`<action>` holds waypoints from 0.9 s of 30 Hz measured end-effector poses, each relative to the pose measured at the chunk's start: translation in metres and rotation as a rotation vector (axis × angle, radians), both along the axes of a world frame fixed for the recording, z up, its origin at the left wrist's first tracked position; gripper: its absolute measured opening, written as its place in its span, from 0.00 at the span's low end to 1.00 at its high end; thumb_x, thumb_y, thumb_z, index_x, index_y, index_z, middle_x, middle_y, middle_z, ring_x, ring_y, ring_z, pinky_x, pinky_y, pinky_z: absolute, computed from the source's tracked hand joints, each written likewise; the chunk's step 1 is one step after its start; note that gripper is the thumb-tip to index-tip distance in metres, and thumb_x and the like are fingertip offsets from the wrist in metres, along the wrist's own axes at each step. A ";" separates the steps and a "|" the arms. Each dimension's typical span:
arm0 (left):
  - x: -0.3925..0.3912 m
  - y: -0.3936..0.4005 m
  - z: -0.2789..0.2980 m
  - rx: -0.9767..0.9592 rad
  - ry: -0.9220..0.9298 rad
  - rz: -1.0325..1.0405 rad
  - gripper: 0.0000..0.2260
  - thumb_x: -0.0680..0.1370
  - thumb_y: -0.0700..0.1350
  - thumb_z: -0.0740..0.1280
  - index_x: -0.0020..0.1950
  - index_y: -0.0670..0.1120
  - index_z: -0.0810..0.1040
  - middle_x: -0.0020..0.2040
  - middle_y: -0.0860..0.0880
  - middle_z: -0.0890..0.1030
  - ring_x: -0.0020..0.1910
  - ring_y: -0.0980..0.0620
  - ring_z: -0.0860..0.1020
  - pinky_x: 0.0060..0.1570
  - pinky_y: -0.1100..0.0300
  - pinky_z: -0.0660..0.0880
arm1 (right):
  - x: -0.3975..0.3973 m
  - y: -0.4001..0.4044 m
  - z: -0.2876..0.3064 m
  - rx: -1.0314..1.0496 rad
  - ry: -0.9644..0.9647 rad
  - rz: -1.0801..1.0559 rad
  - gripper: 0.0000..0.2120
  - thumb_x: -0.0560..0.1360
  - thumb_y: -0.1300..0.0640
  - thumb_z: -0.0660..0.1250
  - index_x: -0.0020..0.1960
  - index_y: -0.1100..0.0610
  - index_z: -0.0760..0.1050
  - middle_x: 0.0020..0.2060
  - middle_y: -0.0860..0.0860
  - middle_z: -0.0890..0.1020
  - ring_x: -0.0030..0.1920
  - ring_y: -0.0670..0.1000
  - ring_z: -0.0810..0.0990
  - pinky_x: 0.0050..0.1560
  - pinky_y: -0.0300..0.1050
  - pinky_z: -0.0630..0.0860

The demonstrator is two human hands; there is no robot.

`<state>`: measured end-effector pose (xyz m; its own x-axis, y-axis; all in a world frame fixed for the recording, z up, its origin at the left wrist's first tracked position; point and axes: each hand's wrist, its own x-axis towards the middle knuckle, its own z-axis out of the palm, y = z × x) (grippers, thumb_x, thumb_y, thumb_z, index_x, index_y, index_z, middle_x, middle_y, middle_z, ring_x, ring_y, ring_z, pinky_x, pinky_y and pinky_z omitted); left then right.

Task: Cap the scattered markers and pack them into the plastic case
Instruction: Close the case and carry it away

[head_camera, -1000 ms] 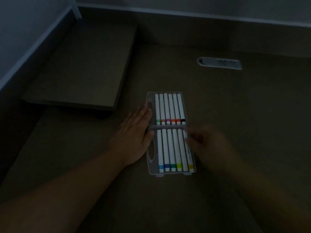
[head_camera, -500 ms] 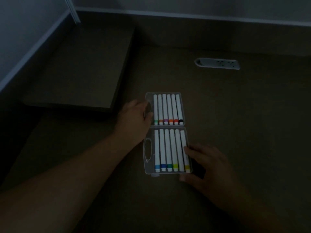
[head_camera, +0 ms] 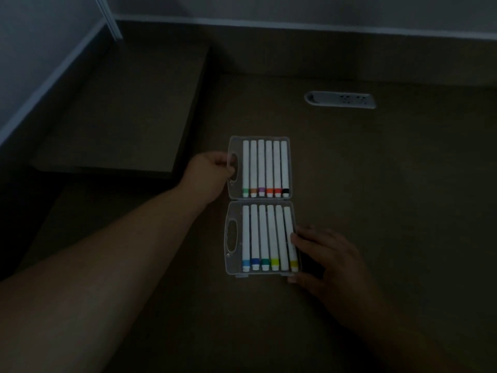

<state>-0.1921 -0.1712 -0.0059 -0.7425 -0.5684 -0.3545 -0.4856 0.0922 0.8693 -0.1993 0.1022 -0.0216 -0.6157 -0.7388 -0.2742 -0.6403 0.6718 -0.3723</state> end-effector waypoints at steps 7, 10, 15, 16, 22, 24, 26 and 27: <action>0.021 0.012 0.008 0.154 0.032 0.008 0.10 0.80 0.40 0.63 0.56 0.53 0.80 0.55 0.52 0.81 0.54 0.53 0.81 0.53 0.53 0.79 | 0.001 -0.001 0.027 -0.238 -0.328 -0.209 0.26 0.70 0.48 0.73 0.60 0.30 0.65 0.60 0.27 0.65 0.64 0.31 0.65 0.67 0.38 0.66; 0.031 0.018 0.010 0.206 0.071 0.020 0.10 0.80 0.39 0.63 0.55 0.52 0.81 0.54 0.51 0.83 0.54 0.53 0.82 0.57 0.50 0.79 | -0.002 -0.005 0.038 -0.440 -0.460 -0.385 0.22 0.69 0.53 0.74 0.56 0.34 0.72 0.55 0.33 0.76 0.54 0.28 0.74 0.53 0.32 0.73; 0.046 0.027 0.011 0.278 0.136 0.029 0.08 0.79 0.42 0.66 0.56 0.49 0.81 0.50 0.54 0.85 0.49 0.55 0.84 0.45 0.59 0.81 | -0.016 -0.016 0.045 -0.658 -0.541 -0.532 0.38 0.60 0.48 0.72 0.70 0.42 0.69 0.62 0.38 0.77 0.60 0.34 0.76 0.53 0.34 0.75; 0.048 0.028 0.013 0.285 0.153 0.026 0.08 0.78 0.42 0.66 0.56 0.49 0.81 0.48 0.55 0.85 0.48 0.57 0.84 0.42 0.62 0.81 | -0.019 -0.018 0.046 -0.692 -0.550 -0.541 0.40 0.60 0.47 0.72 0.72 0.43 0.68 0.65 0.39 0.76 0.62 0.36 0.75 0.55 0.35 0.75; 0.053 0.040 0.010 0.379 0.216 0.110 0.08 0.82 0.42 0.61 0.55 0.42 0.78 0.59 0.39 0.80 0.54 0.49 0.80 0.58 0.53 0.77 | -0.027 -0.030 0.049 -0.850 -0.636 -0.570 0.36 0.63 0.48 0.70 0.72 0.44 0.69 0.58 0.36 0.79 0.58 0.33 0.77 0.53 0.34 0.78; 0.053 0.046 0.012 0.446 0.225 0.194 0.10 0.83 0.46 0.59 0.52 0.44 0.79 0.55 0.43 0.82 0.55 0.50 0.79 0.61 0.52 0.75 | -0.027 -0.033 0.048 -0.891 -0.664 -0.591 0.33 0.65 0.48 0.69 0.70 0.45 0.71 0.57 0.38 0.80 0.58 0.37 0.79 0.56 0.38 0.78; 0.053 0.052 0.013 0.462 0.251 0.217 0.13 0.83 0.51 0.57 0.47 0.49 0.79 0.45 0.52 0.84 0.51 0.54 0.81 0.58 0.56 0.75 | -0.026 -0.035 0.045 -0.903 -0.668 -0.586 0.27 0.67 0.47 0.68 0.66 0.44 0.74 0.55 0.38 0.82 0.57 0.38 0.80 0.56 0.40 0.79; 0.054 0.057 0.012 0.442 0.256 0.196 0.14 0.82 0.55 0.57 0.46 0.51 0.79 0.44 0.54 0.84 0.50 0.56 0.81 0.56 0.56 0.74 | -0.025 -0.035 0.042 -0.917 -0.673 -0.581 0.23 0.68 0.47 0.68 0.63 0.44 0.77 0.55 0.38 0.83 0.58 0.39 0.80 0.58 0.42 0.78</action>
